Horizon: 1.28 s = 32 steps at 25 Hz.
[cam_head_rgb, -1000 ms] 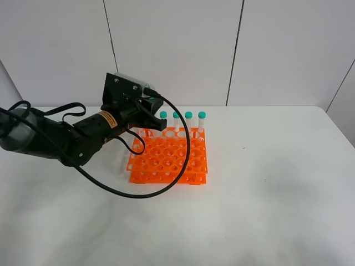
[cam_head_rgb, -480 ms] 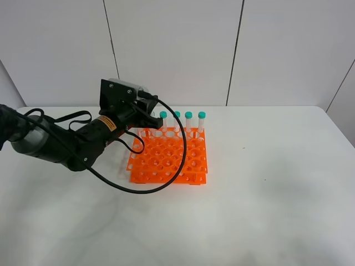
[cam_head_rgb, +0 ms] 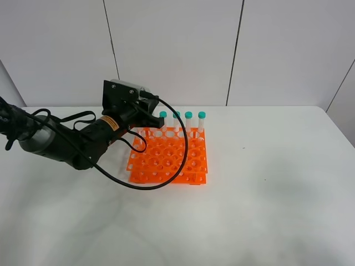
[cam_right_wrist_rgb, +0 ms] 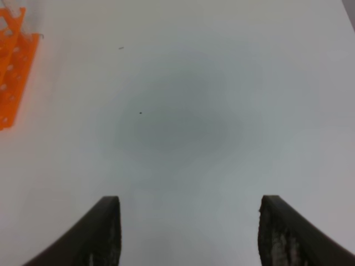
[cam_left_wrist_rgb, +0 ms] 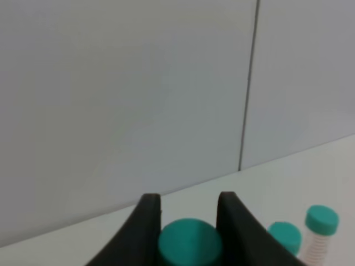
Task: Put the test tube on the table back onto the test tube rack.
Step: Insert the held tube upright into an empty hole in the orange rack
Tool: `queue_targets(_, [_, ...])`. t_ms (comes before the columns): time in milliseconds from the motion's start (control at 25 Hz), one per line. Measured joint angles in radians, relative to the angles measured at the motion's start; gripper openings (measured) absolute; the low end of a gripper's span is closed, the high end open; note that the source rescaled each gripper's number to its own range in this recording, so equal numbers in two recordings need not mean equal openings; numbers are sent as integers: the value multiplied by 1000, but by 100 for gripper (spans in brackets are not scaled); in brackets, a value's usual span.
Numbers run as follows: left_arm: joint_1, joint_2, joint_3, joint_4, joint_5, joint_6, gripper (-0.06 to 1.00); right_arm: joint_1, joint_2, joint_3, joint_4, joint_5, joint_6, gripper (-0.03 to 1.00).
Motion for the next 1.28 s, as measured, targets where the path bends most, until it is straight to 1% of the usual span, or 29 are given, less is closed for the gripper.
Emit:
queue_targets(160, [17,5,0,0,22,-2,0,0,0,0,0,0,0,74])
queue_targets(600, [17,6,0,12,22,-26,0,0,0,0,0,0,0,74])
queue_targets(1280, [16,45,-14,19,1,-28,0,0,0,0,0,0,0,74])
